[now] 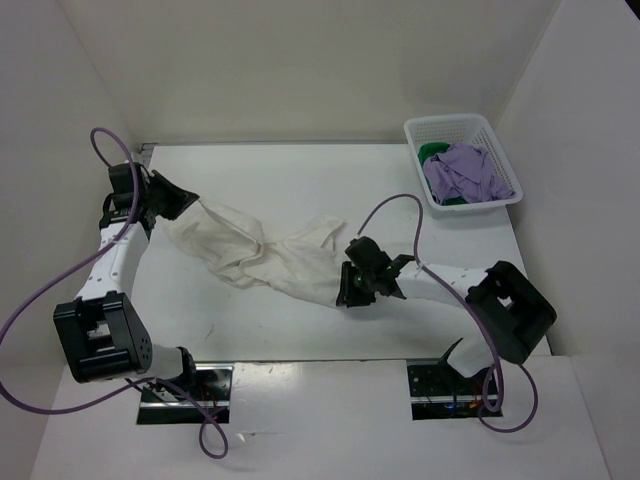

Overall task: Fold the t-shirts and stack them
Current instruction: Flatten out the tshirt

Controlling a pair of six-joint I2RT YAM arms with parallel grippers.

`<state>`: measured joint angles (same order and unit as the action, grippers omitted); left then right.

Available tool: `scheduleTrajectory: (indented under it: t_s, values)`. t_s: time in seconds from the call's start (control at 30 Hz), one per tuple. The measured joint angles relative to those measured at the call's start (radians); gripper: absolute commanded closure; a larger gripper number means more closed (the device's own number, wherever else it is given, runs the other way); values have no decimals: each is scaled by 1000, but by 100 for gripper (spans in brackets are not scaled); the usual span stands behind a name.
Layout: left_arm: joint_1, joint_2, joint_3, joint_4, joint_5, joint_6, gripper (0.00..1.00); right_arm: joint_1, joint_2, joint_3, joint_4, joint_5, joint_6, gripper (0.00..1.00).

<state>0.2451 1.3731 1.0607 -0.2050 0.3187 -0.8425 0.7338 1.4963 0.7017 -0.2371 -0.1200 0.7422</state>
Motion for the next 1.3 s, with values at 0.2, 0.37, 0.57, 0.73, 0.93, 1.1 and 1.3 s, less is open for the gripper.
scheduleTrajectory:
  t_s: [0.2, 0.37, 0.57, 0.73, 0.93, 1.1, 1.3]
  values:
    - [0, 2, 0, 4, 0, -1, 100, 26, -11, 2, -62, 1, 6, 100]
    - [0, 2, 0, 4, 0, -1, 100, 26, -123, 109, -225, -5, 16, 100]
    - [-37, 26, 177, -71, -4, -49, 100, -26, -213, 580, -368, -27, 1, 100]
    - [-65, 39, 536, -88, -2, -59, 100, -58, -180, 1140, -456, 41, -44, 100]
    - [10, -10, 864, -140, -27, -76, 100, -58, -107, 1765, -515, 180, -90, 100]
    - [21, -12, 1067, -209, -111, -55, 100, -58, -134, 1896, -511, 271, -99, 100]
    - [21, -6, 1017, -216, -158, -23, 100, -76, -67, 1889, -508, 418, -167, 100]
